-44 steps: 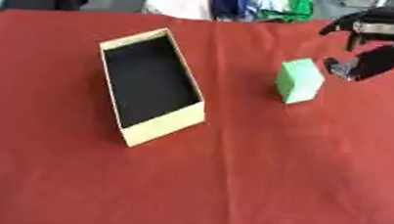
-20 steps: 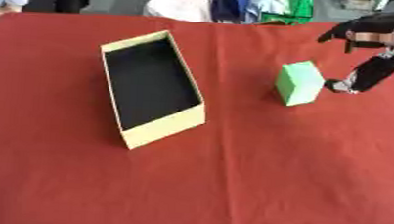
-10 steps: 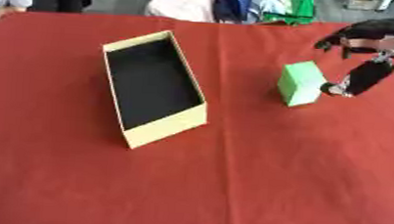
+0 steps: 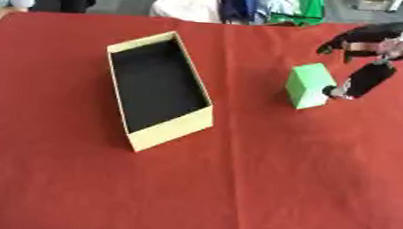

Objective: Pick up objects on the table and place them in the box.

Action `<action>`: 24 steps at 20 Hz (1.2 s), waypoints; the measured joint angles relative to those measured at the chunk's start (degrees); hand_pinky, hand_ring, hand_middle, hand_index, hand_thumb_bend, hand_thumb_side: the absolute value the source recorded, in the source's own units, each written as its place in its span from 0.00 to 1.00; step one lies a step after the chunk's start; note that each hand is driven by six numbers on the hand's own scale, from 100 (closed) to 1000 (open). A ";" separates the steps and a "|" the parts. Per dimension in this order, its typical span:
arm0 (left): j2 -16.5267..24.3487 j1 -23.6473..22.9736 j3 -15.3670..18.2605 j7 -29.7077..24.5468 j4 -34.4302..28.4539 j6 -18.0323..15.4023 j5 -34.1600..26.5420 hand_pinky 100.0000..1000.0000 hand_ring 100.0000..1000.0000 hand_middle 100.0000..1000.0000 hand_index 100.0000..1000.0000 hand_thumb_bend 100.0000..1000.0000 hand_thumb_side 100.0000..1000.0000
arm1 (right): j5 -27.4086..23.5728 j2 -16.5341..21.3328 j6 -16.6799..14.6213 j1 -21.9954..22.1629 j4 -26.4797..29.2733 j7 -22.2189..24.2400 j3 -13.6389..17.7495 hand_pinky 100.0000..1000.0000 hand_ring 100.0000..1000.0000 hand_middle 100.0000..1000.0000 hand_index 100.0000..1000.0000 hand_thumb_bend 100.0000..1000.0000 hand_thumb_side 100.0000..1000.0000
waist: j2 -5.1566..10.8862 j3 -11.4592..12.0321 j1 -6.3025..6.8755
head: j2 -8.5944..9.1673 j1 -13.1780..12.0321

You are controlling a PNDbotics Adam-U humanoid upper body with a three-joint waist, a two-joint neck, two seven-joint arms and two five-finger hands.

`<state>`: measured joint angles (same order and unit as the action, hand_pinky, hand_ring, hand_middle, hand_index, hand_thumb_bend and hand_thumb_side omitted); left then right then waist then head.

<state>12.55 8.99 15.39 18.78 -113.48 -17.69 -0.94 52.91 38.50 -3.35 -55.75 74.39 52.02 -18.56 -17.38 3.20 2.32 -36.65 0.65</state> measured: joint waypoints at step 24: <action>-0.52 -0.05 -0.29 -0.57 0.00 0.12 0.00 0.52 0.58 0.55 0.70 0.00 0.32 | 5.44 -1.97 -2.17 -1.74 -4.55 -0.10 0.57 0.79 0.75 0.94 1.00 0.27 0.40 | -1.00 0.90 0.00 | 0.51 0.01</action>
<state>12.04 8.93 15.10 18.21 -113.48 -17.57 -0.95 58.34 36.54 -5.52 -57.49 69.84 51.92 -17.99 -18.38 4.10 2.32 -36.14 0.66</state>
